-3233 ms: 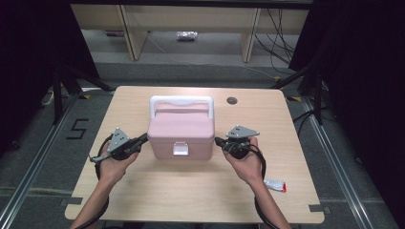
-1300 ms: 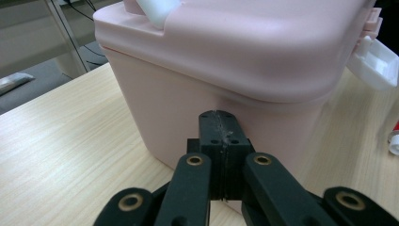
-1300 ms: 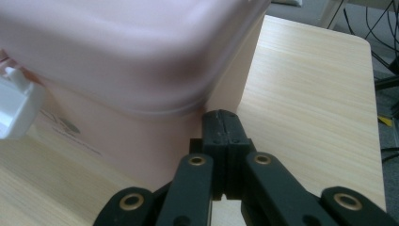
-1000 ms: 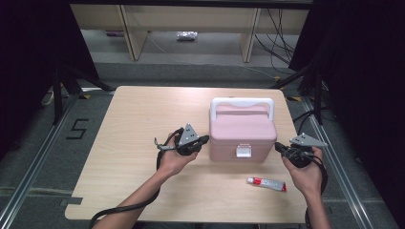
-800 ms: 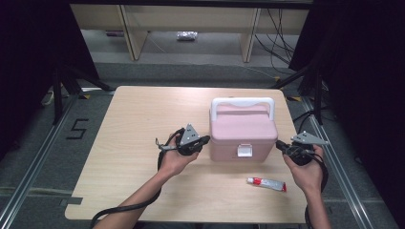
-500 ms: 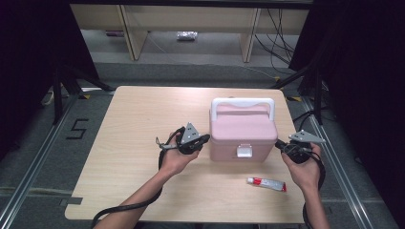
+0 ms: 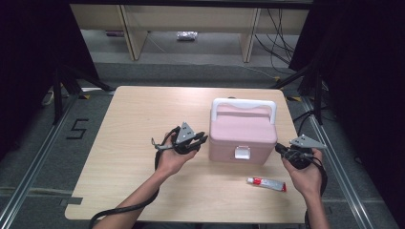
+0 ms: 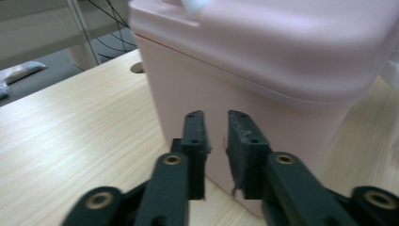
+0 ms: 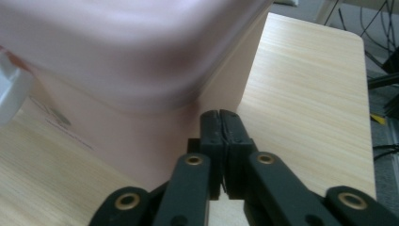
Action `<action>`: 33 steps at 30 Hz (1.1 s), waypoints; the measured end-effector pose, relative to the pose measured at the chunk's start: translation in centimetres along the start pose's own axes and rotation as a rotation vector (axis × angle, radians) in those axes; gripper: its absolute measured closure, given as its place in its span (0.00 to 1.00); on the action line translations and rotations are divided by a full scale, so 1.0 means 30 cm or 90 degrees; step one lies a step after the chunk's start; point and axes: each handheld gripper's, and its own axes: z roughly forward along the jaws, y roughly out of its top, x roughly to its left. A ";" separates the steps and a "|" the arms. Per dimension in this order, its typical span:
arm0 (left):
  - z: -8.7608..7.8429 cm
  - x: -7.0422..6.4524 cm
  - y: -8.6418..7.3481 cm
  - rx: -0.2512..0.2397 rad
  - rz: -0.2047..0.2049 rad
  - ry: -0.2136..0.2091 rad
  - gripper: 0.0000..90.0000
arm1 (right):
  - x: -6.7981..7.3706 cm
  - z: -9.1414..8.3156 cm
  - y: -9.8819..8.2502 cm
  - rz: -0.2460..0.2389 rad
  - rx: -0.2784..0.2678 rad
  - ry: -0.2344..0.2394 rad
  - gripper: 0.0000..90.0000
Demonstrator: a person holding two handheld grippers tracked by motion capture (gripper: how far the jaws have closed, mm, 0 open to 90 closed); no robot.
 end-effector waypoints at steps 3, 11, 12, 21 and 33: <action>-0.044 0.025 0.003 -0.015 -0.023 0.003 0.63 | 0.007 -0.023 -0.015 0.010 -0.001 -0.015 0.94; -0.118 0.062 0.051 -0.064 -0.092 0.016 0.47 | 0.020 -0.054 -0.036 0.027 -0.015 -0.022 0.91; -0.124 0.060 0.059 -0.076 -0.099 0.013 0.47 | 0.015 -0.059 -0.037 0.006 -0.016 -0.024 0.91; -0.119 0.023 0.112 -0.101 -0.133 -0.026 0.52 | 0.057 -0.094 -0.032 -0.002 -0.028 -0.023 0.90; -0.027 0.022 0.209 -0.094 -0.161 -0.035 0.57 | 0.088 -0.110 -0.032 -0.012 -0.023 -0.018 0.89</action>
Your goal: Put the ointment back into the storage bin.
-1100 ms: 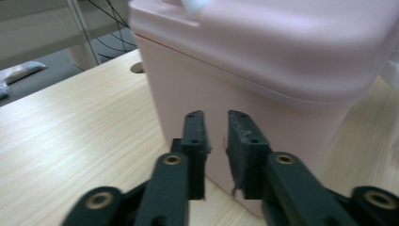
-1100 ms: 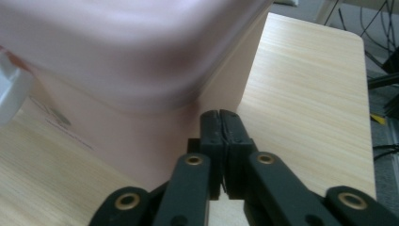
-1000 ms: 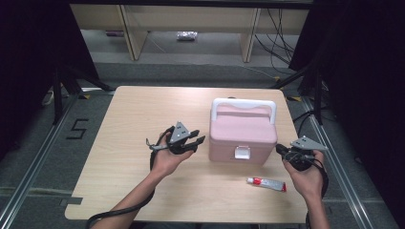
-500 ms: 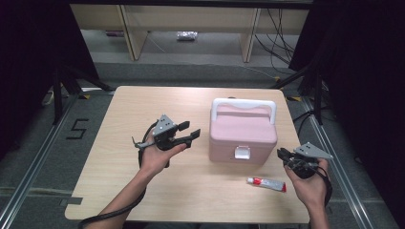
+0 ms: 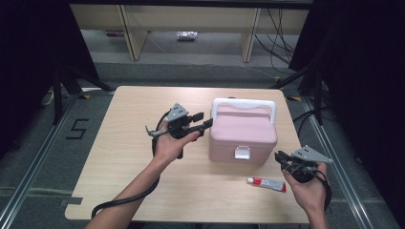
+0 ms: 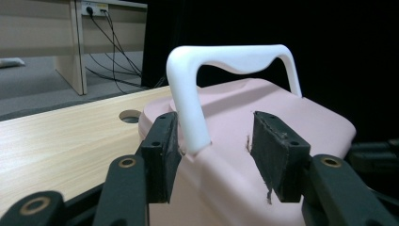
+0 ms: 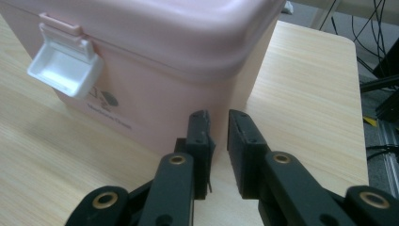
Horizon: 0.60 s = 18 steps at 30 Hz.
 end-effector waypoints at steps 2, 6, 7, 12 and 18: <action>0.029 0.003 0.017 0.005 -0.005 0.007 0.57 | 0.011 -0.002 0.001 0.018 0.009 0.011 0.89; 0.072 0.002 0.041 0.012 -0.001 0.010 0.59 | 0.017 -0.002 -0.001 0.003 0.001 0.007 0.89; 0.082 0.002 0.046 0.016 -0.002 0.012 0.59 | 0.020 -0.003 -0.001 0.008 0.003 0.013 0.89; 0.122 0.011 0.053 0.030 -0.011 0.026 0.63 | 0.024 -0.008 -0.001 0.003 -0.001 0.015 0.89; 0.140 0.030 0.049 0.044 -0.018 0.041 0.71 | 0.027 -0.011 -0.004 0.008 0.004 0.020 0.89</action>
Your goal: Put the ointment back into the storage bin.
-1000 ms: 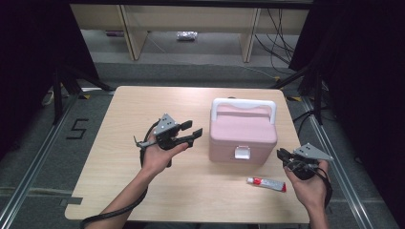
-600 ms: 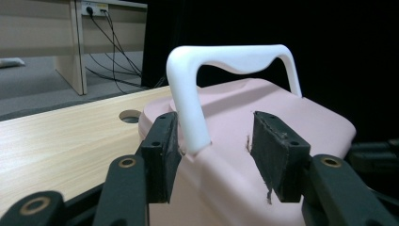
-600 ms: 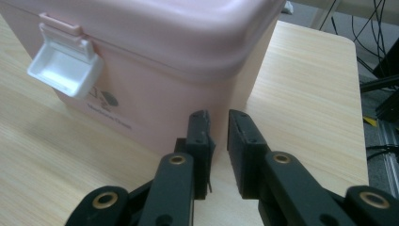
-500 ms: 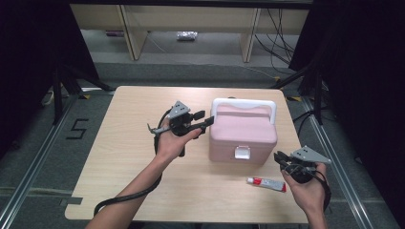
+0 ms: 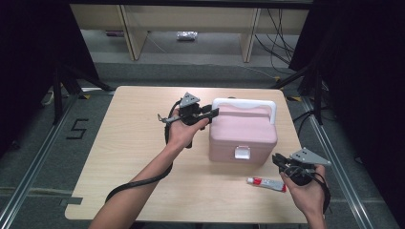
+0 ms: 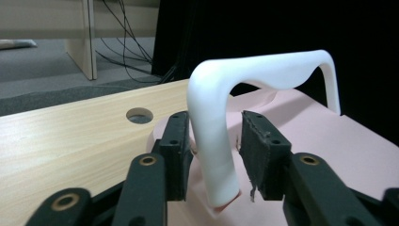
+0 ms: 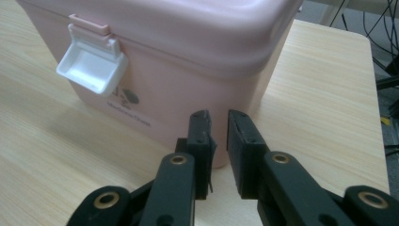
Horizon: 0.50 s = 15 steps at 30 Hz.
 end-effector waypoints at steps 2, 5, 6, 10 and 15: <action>0.004 0.002 -0.002 0.002 -0.008 -0.007 0.74 | 0.018 0.001 0.000 0.030 0.009 0.012 0.89; 0.005 0.002 0.000 0.005 -0.017 -0.008 0.77 | 0.025 0.005 0.003 0.020 0.009 0.015 0.89; 0.004 0.003 0.001 0.007 -0.024 -0.011 0.78 | 0.031 0.005 0.004 0.034 0.014 0.022 0.89; -0.003 0.006 0.012 0.004 -0.033 -0.018 0.82 | 0.035 0.009 0.010 0.023 0.005 0.028 0.91; -0.001 0.003 0.024 0.020 -0.044 -0.015 0.82 | 0.049 0.013 0.021 0.028 -0.002 0.045 0.95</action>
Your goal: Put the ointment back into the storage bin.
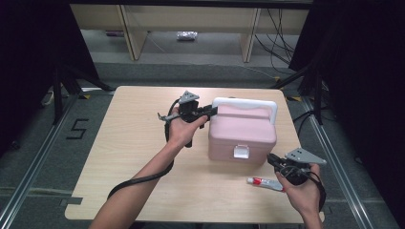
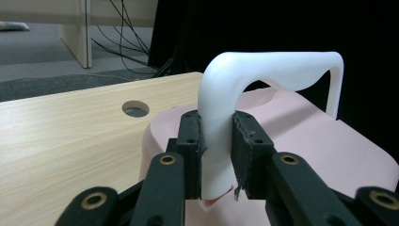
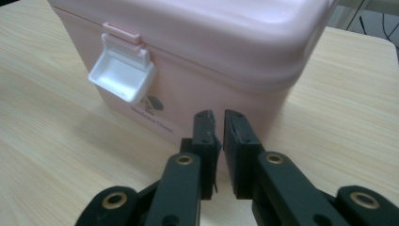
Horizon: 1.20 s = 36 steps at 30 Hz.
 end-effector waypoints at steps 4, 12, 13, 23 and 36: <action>0.001 0.002 0.010 0.001 -0.015 -0.006 0.82 | 0.007 -0.002 0.013 0.002 0.002 0.004 0.99; 0.003 0.006 0.035 0.014 -0.042 -0.009 0.82 | 0.007 0.013 0.050 0.007 -0.027 0.009 1.00; 0.004 0.005 0.037 0.012 -0.043 -0.008 0.82 | 0.008 0.011 0.053 0.012 -0.023 0.009 1.00; 0.004 0.011 0.053 0.023 -0.051 -0.018 0.82 | 0.001 0.031 0.086 0.033 -0.044 0.013 1.00; -0.080 -0.014 0.060 -0.021 0.052 -0.008 0.64 | 0.002 0.035 0.105 0.019 -0.059 0.010 1.00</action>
